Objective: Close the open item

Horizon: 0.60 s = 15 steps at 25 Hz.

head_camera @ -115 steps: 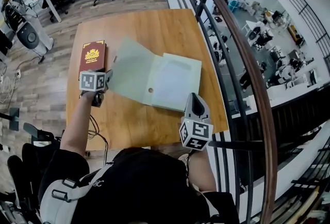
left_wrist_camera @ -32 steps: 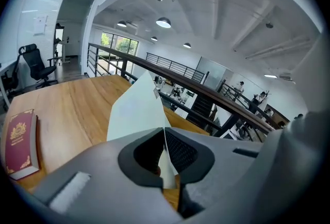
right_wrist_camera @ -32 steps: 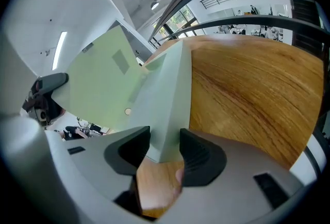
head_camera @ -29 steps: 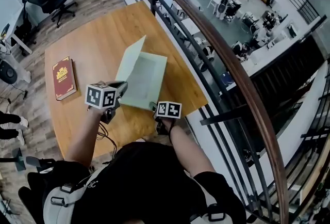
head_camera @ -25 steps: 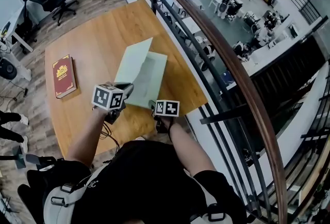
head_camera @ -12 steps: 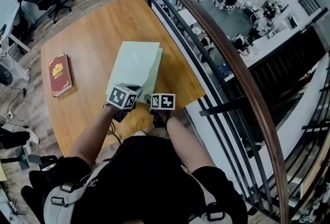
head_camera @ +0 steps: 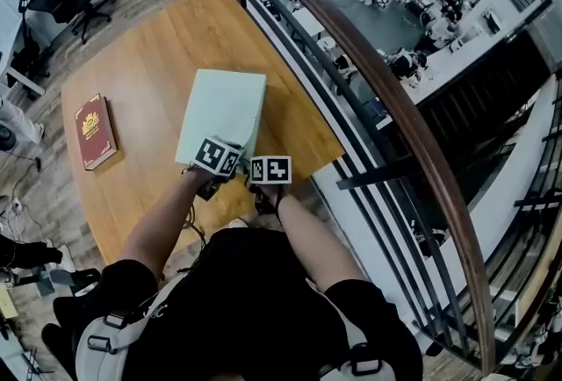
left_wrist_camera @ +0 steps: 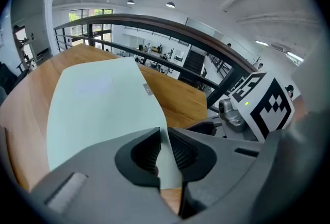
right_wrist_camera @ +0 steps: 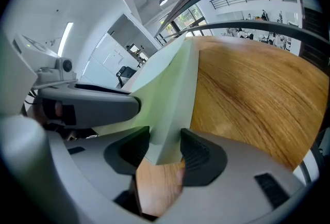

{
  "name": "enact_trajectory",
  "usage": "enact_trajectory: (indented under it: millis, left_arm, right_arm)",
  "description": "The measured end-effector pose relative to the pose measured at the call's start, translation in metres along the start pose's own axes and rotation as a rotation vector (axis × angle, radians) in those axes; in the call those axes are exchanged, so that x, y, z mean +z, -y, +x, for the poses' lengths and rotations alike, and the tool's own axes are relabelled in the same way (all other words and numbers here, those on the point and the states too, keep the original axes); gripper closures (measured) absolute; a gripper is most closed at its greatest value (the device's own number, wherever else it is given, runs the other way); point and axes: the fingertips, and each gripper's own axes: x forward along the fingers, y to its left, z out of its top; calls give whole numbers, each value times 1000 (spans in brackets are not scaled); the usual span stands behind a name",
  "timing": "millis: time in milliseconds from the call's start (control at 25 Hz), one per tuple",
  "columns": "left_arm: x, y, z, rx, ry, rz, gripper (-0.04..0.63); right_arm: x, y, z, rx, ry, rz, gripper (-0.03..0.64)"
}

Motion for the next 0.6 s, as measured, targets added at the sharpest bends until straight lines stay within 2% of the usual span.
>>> enact_trajectory:
  millis: [240, 600]
  left_arm:
    - [-5, 0, 17, -56, -50, -66, 543]
    - [-10, -3, 30, -23, -133, -41, 532]
  right_arm:
    - [0, 2, -2, 5, 6, 8, 428]
    - [1, 1, -2, 4, 18, -13, 423]
